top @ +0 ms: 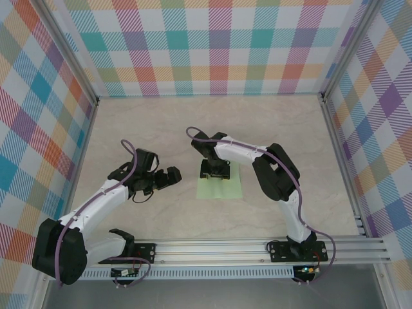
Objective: Fold a paper plane with a square sheet of paper (pick it up from the middle)
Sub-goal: Fold the square sheet of paper in half at the center of the table.
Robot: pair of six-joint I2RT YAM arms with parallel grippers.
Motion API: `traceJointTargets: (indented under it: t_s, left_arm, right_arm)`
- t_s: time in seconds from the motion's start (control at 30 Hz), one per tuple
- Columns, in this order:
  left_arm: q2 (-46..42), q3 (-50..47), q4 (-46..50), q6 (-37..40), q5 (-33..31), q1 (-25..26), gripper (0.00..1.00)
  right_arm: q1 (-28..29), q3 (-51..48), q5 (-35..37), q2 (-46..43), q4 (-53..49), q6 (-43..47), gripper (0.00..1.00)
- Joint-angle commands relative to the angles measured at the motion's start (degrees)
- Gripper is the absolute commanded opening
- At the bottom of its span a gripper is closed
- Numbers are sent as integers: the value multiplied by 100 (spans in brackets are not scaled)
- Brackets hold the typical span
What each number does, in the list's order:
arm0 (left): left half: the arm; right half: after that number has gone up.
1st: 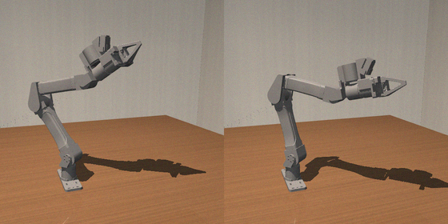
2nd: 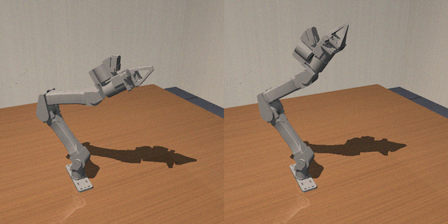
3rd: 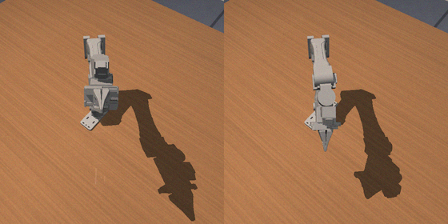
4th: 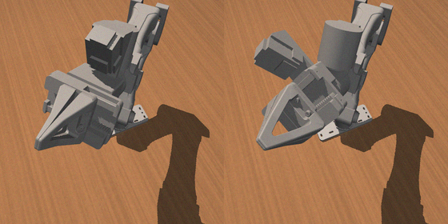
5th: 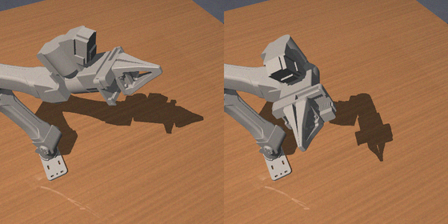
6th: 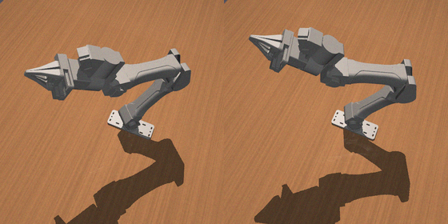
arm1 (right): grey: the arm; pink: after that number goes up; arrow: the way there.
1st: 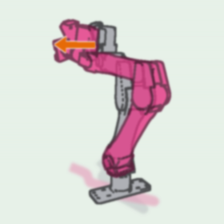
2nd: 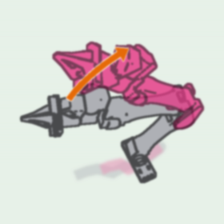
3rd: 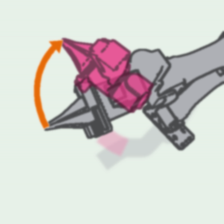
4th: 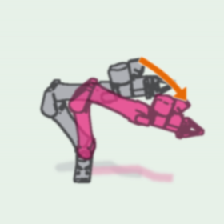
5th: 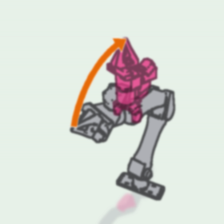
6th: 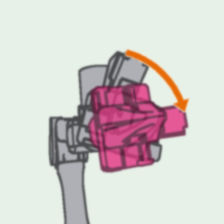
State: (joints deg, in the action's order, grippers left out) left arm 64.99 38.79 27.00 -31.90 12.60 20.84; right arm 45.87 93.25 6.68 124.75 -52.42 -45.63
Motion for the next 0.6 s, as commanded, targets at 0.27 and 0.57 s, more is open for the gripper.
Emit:
traceJointTargets:
  t_s: [0.27, 0.57]
  left_arm:
    - [-123, 19, 184, 30, 42, -45, 100]
    - [-277, 8, 285, 26, -21, -45, 100]
  right_arm:
    - [65, -26, 104, -197, -333, 248, 39]
    - [32, -430, -475, -1297, 131, 428, 30]
